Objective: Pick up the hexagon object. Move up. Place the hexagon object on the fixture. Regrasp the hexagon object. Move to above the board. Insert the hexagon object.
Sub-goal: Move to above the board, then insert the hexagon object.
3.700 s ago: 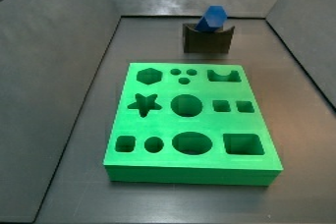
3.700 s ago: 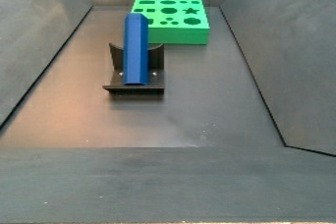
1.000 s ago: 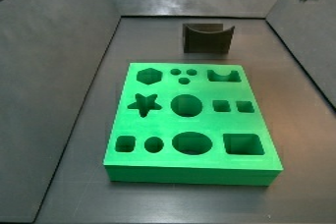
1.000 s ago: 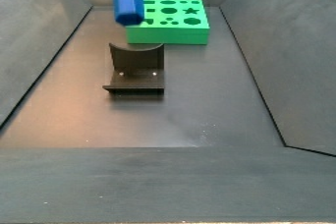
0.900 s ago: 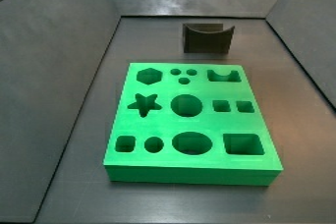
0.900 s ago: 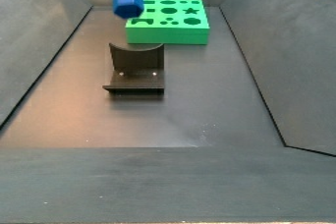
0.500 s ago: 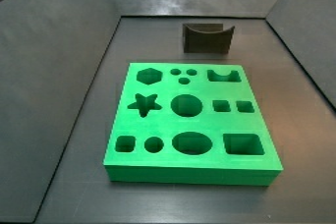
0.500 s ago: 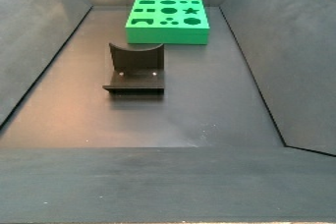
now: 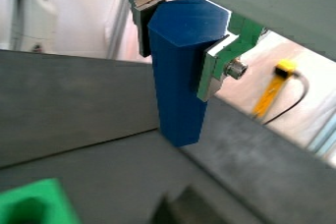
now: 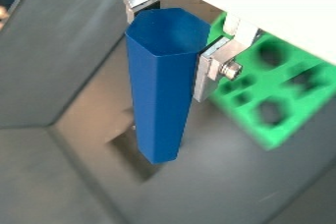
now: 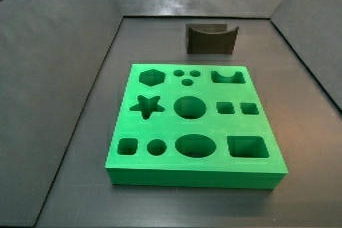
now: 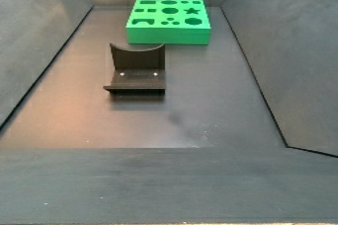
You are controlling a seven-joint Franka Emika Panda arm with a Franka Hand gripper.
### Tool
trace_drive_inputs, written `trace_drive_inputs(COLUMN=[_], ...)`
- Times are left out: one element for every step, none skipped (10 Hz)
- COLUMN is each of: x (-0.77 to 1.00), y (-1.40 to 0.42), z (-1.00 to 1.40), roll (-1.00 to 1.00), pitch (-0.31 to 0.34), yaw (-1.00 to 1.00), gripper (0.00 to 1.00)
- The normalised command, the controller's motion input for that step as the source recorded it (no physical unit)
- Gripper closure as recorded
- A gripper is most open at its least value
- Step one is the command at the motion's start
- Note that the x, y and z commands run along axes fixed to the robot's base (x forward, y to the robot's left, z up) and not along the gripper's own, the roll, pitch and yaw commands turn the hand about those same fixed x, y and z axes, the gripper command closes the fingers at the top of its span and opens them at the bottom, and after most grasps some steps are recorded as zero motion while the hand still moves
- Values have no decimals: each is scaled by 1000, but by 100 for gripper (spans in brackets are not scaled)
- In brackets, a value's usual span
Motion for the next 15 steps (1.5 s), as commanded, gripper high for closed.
trace_drive_inputs(x=[-981, -597, -355, -182, -135, -94, -74, -62, -52, -29, -23, -14, -351, -346, -334], y=[-942, -512, -269, -118, -82, -28, -3, 13, 9, 5, 0, 37, 0, -11, 0], z=[233, 128, 61, 37, 24, 9, 8, 2, 0, 2, 0, 0, -157, -474, -531], roll=[-1000, -1000, -1000, -1000, -1000, -998, -780, -490, -370, -216, 0, 0, 0, 0, -39], pitch=[-130, -135, -121, -101, -101, -102, -86, -61, -52, -32, 0, 0, -57, -76, -56], yaw=[-84, -91, -98, -103, -109, -104, -79, -39, -34, -22, 0, 0, -46, -346, -617], gripper=[100, 100, 100, 100, 100, 100, 100, 100, 100, 100, 100, 100, 100, 100, 100])
